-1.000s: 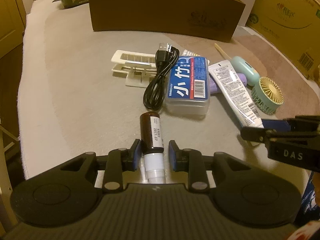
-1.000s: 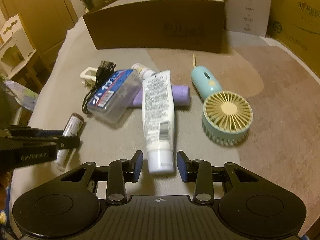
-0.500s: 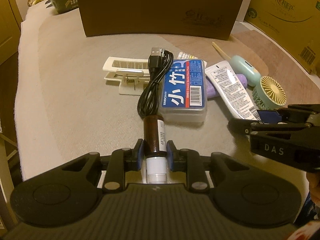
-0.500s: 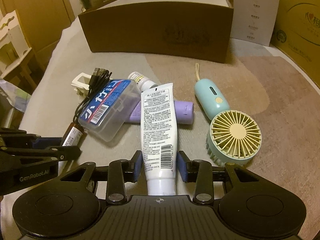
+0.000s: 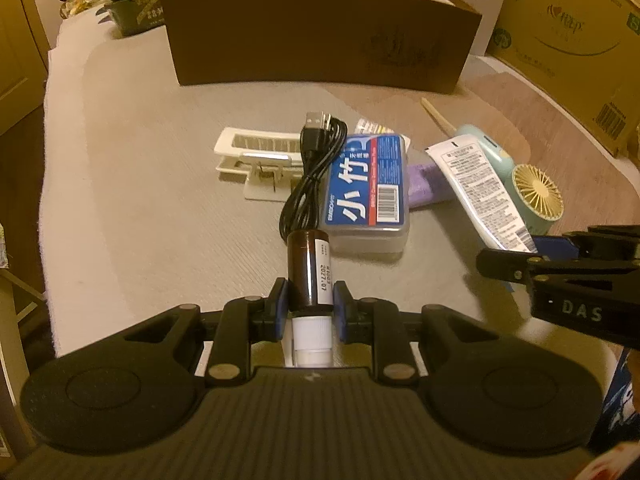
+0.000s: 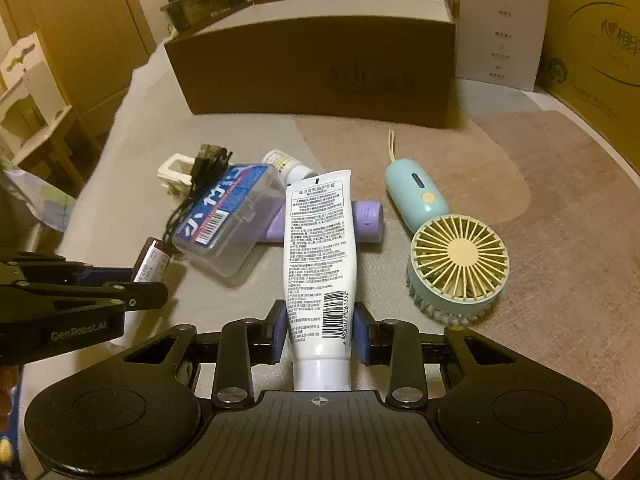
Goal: Organize rigid objects
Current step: 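Carry the brown bottle and the lotion tube up toward the brown box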
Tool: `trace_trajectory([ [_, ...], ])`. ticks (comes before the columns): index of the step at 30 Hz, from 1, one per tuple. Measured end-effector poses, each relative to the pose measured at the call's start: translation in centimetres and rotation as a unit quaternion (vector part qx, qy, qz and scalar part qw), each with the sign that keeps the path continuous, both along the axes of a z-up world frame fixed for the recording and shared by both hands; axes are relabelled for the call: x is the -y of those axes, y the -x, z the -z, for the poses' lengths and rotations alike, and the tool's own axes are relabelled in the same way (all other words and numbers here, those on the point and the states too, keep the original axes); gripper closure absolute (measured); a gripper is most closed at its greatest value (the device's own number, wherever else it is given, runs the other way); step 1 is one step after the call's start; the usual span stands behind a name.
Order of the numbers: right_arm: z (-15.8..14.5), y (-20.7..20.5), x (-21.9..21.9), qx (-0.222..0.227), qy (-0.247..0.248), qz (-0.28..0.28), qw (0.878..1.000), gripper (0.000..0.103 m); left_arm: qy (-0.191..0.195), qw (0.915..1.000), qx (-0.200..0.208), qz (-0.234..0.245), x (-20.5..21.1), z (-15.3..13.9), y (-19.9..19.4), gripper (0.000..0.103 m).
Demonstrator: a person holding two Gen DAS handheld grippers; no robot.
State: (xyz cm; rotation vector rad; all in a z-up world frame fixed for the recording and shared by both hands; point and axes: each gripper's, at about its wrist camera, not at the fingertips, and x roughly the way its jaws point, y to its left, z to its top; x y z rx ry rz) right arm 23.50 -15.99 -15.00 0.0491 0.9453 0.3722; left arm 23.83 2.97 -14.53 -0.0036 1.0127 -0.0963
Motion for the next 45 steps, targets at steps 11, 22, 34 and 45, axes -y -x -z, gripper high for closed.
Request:
trace_trajectory([
  [11, -2.8, 1.0, 0.8, 0.013, -0.032, 0.006, 0.999, 0.069, 0.004, 0.9995, 0.027, -0.013, -0.8, -2.6, 1.2, 0.082],
  [22, -5.1, 0.4, 1.4, 0.033, -0.046, 0.009, 0.998, 0.069, 0.005, 0.9977, 0.066, -0.015, -1.4, -5.6, 0.6, 0.082],
  [34, -7.5, -2.3, 2.4, 0.058, -0.049, 0.012, 0.997, 0.069, -0.009, 0.9949, 0.100, -0.006, -2.0, -8.4, -2.6, 0.082],
  [45, -10.8, -7.6, 3.3, 0.087, -0.062, 0.007, 0.994, 0.069, -0.031, 0.9889, 0.145, 0.007, -2.6, -12.1, -8.0, 0.082],
])
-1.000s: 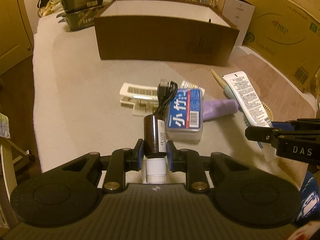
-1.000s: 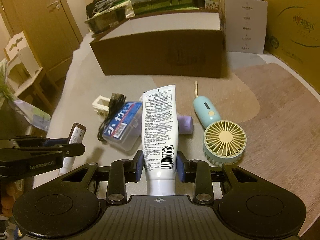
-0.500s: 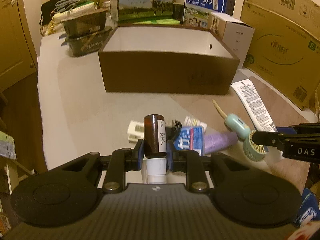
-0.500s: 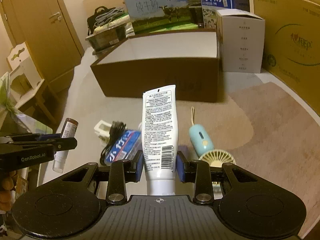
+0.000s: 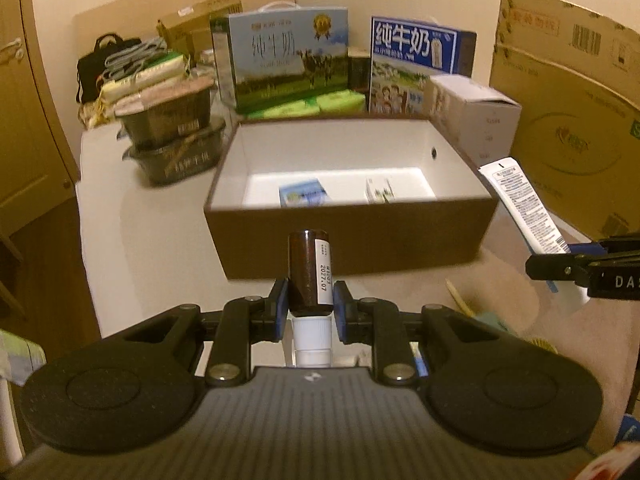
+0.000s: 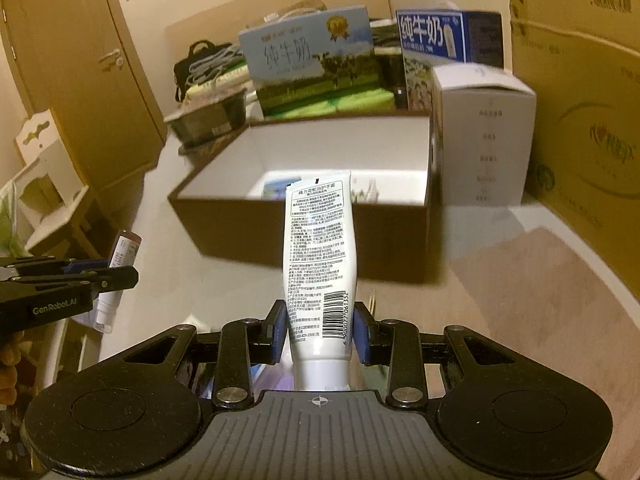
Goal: Organize rigid objects
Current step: 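Carry the brown bottle and the lotion tube up toward the brown box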
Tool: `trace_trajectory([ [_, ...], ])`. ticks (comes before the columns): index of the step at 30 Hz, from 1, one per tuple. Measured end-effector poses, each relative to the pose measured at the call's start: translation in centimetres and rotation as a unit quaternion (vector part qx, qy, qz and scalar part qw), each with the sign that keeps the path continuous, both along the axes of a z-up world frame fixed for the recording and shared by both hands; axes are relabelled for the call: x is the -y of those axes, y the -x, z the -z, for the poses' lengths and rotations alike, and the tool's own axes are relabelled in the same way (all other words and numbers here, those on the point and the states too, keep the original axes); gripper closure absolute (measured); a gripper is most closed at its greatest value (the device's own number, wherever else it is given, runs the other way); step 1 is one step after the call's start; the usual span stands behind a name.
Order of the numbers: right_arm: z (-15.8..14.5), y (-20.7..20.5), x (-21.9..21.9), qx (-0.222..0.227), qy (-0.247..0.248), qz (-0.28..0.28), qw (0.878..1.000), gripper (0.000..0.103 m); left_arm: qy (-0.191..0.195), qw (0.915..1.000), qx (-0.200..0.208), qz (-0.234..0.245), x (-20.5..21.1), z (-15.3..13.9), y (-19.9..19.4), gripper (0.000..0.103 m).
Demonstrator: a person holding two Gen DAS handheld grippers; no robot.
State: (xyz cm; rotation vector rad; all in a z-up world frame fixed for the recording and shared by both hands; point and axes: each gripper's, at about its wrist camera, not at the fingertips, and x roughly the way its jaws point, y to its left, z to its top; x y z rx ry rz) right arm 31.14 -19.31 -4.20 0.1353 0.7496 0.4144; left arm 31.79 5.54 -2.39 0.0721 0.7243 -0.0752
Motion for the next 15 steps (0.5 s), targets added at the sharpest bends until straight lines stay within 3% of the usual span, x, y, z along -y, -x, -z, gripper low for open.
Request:
trace_trajectory([
  [15, -3.2, -10.0, -0.6, 0.020, -0.005, 0.021, 1.000, 0.069, -0.005, 0.9999, 0.015, -0.002, -1.7, -2.3, -10.6, 0.082],
])
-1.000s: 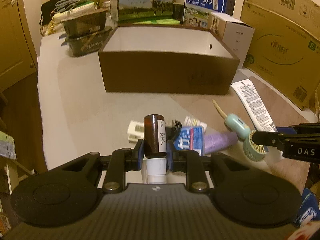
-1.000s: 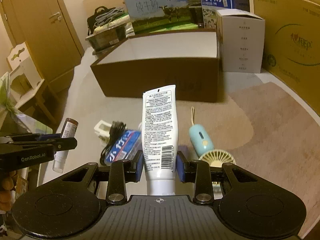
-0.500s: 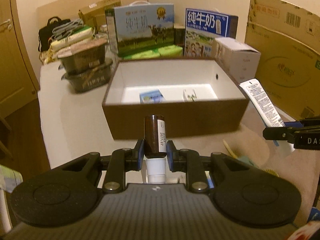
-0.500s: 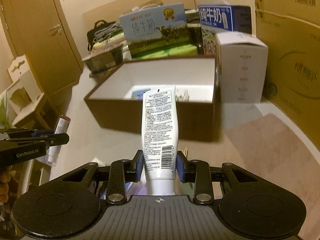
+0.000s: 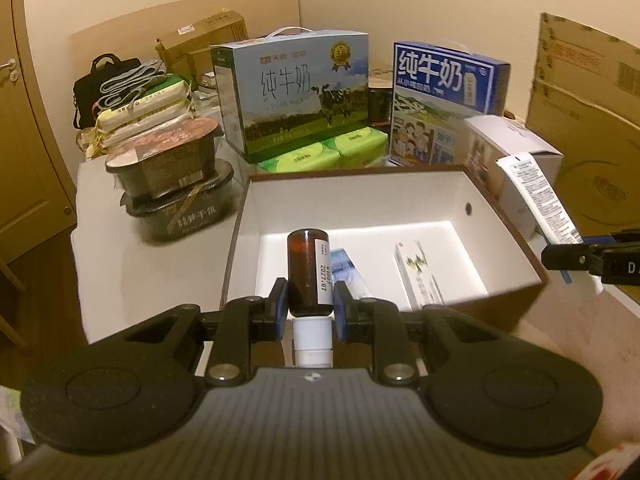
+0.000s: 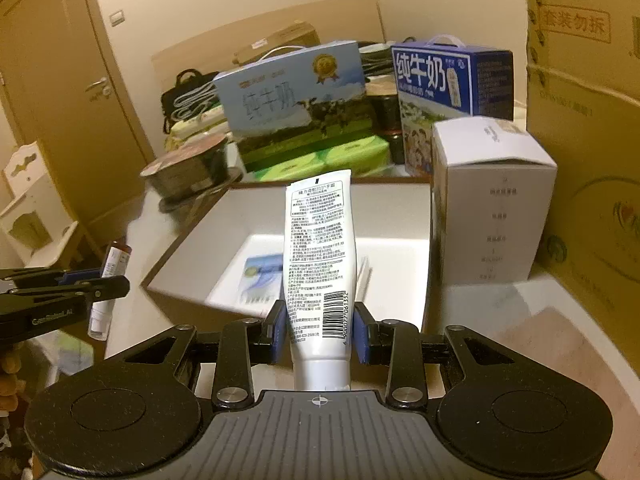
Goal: Organize rigid objects
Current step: 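Carry the brown bottle and the lotion tube up toward the brown box, then lower the brown bottle into the box and open the left tool while the right tool releases the lotion tube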
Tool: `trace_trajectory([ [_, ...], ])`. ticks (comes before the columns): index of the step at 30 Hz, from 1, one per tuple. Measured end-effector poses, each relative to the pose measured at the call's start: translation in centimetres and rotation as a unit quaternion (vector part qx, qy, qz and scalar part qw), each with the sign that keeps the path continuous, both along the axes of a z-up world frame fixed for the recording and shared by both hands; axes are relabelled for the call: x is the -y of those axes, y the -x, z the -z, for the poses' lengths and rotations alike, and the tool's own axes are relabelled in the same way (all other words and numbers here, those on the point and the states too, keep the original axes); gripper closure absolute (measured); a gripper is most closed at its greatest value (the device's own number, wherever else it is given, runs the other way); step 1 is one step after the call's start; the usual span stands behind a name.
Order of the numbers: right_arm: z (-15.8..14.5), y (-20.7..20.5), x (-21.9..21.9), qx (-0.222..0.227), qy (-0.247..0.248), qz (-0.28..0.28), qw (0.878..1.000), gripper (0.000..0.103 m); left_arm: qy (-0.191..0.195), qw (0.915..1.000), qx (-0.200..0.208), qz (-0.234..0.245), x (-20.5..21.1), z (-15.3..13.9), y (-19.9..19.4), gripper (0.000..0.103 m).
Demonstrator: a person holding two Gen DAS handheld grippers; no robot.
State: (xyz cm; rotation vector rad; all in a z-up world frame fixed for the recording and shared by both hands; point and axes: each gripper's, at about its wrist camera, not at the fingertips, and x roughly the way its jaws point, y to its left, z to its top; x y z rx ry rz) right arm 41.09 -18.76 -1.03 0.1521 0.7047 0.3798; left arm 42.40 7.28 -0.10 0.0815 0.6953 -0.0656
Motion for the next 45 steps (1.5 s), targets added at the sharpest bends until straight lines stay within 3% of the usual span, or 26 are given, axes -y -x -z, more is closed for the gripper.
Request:
trace_trajectory([
  [9, 1.0, -5.8, -0.9, -0.018, 0.022, 0.017, 0.999, 0.069, -0.005, 0.9999, -0.013, -0.007, -0.5, 0.8, -6.2, 0.082],
  [19, 4.4, -10.0, -1.4, -0.066, 0.039, 0.041, 0.996, 0.069, -0.030, 0.9982, -0.051, -0.008, -1.0, 4.4, -10.5, 0.082],
  [35, 7.3, -12.1, -1.8, -0.086, 0.061, 0.042, 0.994, 0.069, -0.065, 0.9941, -0.086, 0.004, -1.0, 8.7, -13.2, 0.081],
  [39, 7.5, -12.3, -1.9, -0.082, 0.070, 0.042, 0.993, 0.069, -0.067, 0.9946, -0.080, 0.007, -0.8, 8.6, -13.5, 0.067],
  [45, 7.4, -12.5, -1.9, -0.079, 0.071, 0.044, 0.993, 0.068, -0.068, 0.9947, -0.076, 0.012, -0.8, 8.2, -13.1, 0.065],
])
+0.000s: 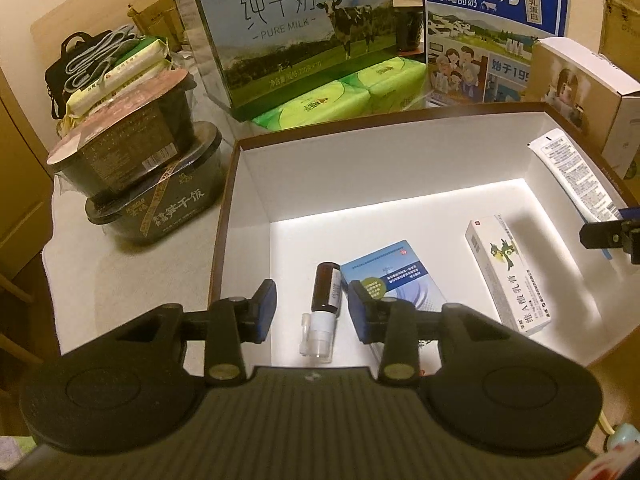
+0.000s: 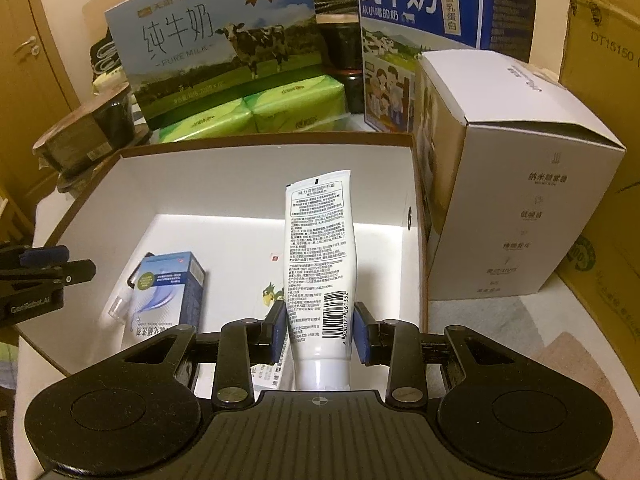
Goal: Organize rigid objects
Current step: 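Lower the brown bottle into the box and open the left tool while the right tool releases the lotion tube, then lift both open tools out of the box and move toward the loose items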
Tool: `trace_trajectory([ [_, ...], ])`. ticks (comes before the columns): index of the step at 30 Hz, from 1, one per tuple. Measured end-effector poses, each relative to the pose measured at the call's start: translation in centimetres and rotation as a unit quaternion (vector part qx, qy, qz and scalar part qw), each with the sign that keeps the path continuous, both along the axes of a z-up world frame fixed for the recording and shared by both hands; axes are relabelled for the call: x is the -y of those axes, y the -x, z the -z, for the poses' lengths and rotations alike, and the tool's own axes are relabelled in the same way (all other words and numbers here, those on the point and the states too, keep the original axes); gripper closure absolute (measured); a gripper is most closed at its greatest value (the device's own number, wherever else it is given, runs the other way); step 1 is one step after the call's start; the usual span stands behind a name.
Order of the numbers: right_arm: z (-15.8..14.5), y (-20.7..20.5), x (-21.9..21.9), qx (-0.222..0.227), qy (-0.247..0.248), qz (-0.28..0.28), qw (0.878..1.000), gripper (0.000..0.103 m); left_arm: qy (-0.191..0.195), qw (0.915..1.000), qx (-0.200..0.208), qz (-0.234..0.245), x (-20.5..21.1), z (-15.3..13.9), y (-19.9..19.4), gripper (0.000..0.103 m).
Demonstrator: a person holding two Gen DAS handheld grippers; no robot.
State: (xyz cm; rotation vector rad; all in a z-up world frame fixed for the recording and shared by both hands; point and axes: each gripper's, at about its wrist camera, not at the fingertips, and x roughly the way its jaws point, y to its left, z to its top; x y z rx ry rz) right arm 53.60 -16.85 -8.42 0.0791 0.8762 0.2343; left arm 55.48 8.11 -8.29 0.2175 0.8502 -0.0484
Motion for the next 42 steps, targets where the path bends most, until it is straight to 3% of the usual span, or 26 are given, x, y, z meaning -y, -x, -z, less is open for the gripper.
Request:
trace_trajectory([
  [5, -0.3, 0.0, 0.5, 0.006, -0.018, 0.014, 1.000, 0.066, 0.012, 0.9999, 0.001, -0.002, -0.2, -0.4, 0.8, 0.060],
  [9, -0.9, 0.4, 0.8, 0.022, -0.025, 0.014, 0.999, 0.051, 0.020, 0.9998, 0.003, -0.002, -0.2, -1.0, 1.8, 0.051],
  [15, -2.2, 2.3, 1.2, 0.036, -0.035, 0.002, 0.999, 0.041, 0.032, 0.9994, 0.011, 0.001, 0.1, -2.4, 3.9, 0.046],
  [42, -7.6, 16.4, 3.2, 0.065, -0.095, -0.041, 0.992, 0.037, 0.082, 0.9955, 0.046, -0.003, 0.6, -9.0, 17.9, 0.041],
])
